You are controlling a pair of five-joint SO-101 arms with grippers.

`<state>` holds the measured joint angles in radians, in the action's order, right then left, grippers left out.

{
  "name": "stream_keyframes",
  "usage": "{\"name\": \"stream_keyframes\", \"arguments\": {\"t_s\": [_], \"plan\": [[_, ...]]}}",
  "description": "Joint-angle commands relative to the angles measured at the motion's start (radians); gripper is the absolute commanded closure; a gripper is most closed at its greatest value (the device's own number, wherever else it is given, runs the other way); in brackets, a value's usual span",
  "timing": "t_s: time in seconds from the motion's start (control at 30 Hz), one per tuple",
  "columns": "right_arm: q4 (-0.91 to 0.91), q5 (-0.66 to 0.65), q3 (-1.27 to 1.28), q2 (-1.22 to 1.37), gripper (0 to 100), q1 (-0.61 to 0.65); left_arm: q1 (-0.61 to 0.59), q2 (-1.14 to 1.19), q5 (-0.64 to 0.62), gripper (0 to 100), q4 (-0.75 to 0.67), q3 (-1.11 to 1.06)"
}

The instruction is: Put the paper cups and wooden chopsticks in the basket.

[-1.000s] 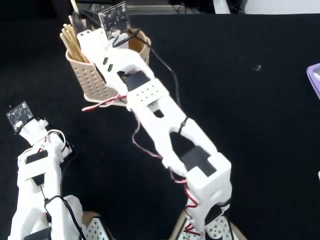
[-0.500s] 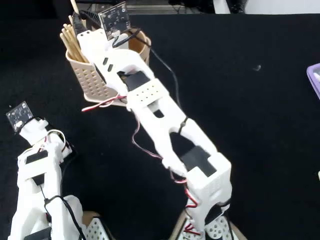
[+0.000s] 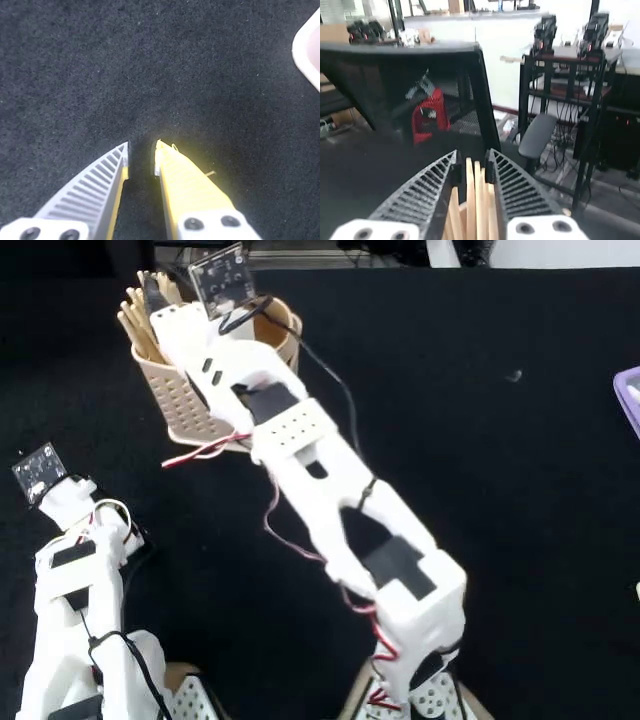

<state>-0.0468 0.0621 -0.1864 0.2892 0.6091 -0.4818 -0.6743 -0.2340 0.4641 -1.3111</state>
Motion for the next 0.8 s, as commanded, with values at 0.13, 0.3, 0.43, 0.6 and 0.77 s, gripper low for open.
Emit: {"name": "stream_keyframes", "arguments": {"t_s": [0.13,0.3,0.43,0.6,0.77], "plan": [[-0.39,0.008,-0.045,-0.4,90.6,0.017,-0.004,-0.021,0.0,90,-0.015,0.015],[-0.766,0.011,-0.031,-0.625,90.7,0.015,-0.004,-0.023,0.0,91,-0.008,0.012],[-1.039,0.011,0.035,-0.777,90.7,0.015,-0.004,-0.023,0.002,97,-0.006,0.015],[-1.178,0.011,0.225,-0.94,90.7,-0.072,-0.002,-0.029,0.002,97,0.009,0.016],[-1.123,0.063,0.524,-1.052,93.9,-0.33,0.038,-0.167,0.008,97,0.176,0.027]]}}
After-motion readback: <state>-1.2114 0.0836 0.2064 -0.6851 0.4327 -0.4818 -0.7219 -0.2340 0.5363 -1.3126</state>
